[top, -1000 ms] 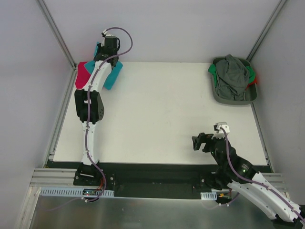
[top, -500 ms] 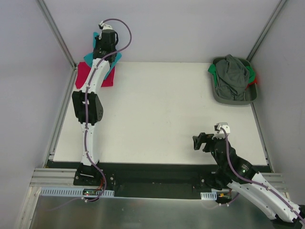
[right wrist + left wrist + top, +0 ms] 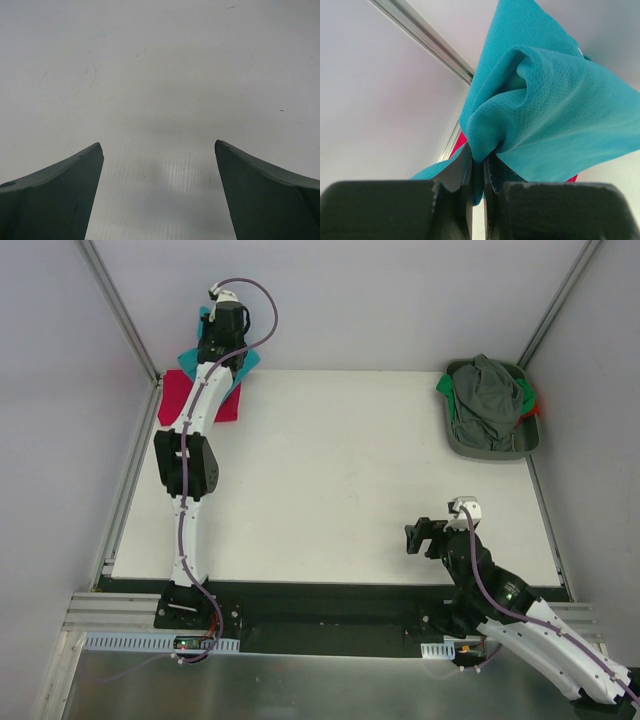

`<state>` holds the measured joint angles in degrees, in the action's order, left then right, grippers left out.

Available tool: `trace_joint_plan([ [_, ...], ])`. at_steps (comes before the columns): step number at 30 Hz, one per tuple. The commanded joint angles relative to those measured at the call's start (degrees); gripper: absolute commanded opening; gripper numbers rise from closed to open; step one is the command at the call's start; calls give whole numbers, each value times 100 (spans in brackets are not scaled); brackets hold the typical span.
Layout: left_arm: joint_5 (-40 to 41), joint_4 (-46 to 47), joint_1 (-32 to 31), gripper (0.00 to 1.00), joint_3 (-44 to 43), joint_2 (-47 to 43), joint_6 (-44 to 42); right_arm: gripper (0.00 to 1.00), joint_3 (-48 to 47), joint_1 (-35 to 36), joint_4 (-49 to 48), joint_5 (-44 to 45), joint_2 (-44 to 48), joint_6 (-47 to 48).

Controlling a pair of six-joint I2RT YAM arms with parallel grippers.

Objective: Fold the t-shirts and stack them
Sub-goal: Put the neatly folded tshirt into the corner of the board with the left arm

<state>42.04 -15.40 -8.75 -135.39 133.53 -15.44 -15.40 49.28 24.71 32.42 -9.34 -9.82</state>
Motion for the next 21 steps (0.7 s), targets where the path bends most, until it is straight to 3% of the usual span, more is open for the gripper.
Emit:
trace_joint_plan([
  [1,102,230,-196,0,-181,-398,42,96,19,3,-203,177,-50,-46],
  [10,427,239,-539,0,12,-495,103,96,10,3,-230,211,-199,-63],
  [21,559,213,-514,0,514,-513,279,96,2,3,-221,343,-393,-195],
])
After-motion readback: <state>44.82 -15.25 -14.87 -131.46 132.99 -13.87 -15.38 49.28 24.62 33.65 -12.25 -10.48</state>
